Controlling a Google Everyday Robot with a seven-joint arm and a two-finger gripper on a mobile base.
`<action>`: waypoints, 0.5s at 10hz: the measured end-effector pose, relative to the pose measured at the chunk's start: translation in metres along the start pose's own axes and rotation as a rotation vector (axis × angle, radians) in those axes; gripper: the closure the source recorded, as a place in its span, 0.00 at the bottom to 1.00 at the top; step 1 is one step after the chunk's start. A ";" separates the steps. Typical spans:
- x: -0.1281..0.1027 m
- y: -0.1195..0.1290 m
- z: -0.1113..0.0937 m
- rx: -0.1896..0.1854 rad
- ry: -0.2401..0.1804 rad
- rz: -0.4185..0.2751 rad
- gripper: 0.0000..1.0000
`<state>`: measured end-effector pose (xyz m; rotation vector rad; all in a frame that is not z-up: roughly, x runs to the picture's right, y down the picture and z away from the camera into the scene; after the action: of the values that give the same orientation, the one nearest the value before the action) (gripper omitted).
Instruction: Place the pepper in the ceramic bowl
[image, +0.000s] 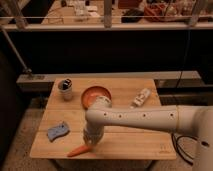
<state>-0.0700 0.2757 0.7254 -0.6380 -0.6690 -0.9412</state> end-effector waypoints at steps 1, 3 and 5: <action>0.007 0.002 -0.004 0.004 0.003 0.001 0.49; 0.018 0.000 -0.008 0.003 0.005 -0.008 0.57; 0.010 0.000 -0.004 -0.002 -0.002 -0.021 0.52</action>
<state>-0.0647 0.2682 0.7305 -0.6344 -0.6778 -0.9609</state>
